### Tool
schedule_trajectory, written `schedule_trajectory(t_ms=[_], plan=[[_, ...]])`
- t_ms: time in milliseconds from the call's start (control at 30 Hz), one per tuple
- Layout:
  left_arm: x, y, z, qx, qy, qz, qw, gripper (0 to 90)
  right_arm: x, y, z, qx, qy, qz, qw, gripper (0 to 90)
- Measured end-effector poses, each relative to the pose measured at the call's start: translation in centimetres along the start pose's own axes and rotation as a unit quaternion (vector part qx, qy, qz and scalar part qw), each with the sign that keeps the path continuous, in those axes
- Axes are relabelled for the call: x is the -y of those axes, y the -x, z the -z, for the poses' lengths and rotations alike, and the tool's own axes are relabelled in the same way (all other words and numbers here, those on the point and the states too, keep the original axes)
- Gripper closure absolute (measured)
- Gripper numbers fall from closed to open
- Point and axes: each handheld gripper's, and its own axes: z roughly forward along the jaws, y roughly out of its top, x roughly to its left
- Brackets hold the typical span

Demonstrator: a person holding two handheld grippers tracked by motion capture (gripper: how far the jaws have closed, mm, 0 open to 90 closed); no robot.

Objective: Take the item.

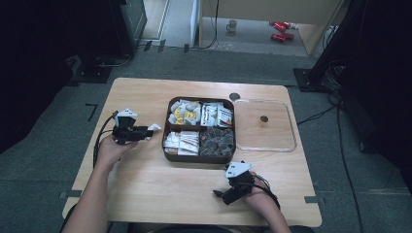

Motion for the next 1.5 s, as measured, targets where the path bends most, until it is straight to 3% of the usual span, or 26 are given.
schedule_trajectory(t_ms=[133, 200, 300, 700, 867, 1067, 1267, 1500], plan=[[0.2, 0.1, 0.6, -0.003, 0.008, -0.006, 0.9999, 51.7, 0.0, 0.0, 0.0, 0.0, 0.0, 0.0, 1.0, 0.0], [0.4, 0.1, 1.0, -0.016, 0.01, -0.012, 0.9998, 49.4, 0.0, 0.0, 0.0, 0.001, 0.0, 0.0, 1.0, 0.0], [0.7, -0.1, 1.2, -0.014, 0.013, -0.01, 0.9998, 46.4, 0.0, 0.0, 0.0, 0.0, 0.0, -0.001, 1.0, 0.0], [2.3, -0.7, 3.0, -0.019, 0.035, -0.005, 0.9992, 41.4, 0.0, 0.0, 0.0, 0.0, 0.0, 0.0, 1.0, 0.0], [3.1, -1.0, 3.5, -0.031, 0.038, -0.015, 0.9987, 41.3, 0.0, 0.0, 0.0, 0.0, 0.0, 0.0, 1.0, 0.0], [3.8, -1.4, 4.0, -0.03, 0.044, -0.001, 0.9986, 38.8, 0.0, 0.0, 0.0, 0.0, 0.0, 0.0, 1.0, 0.0], [4.8, -2.0, 4.6, -0.053, 0.049, -0.001, 0.9974, 39.3, 0.0, 0.0, 0.0, 0.001, 0.0, 0.0, 1.0, 0.0], [5.8, -3.4, 4.5, -0.075, 0.046, 0.015, 0.996, 37.2, 0.0, 0.0, 0.0, 0.0, 0.0, 0.0, 1.0, 0.0]])
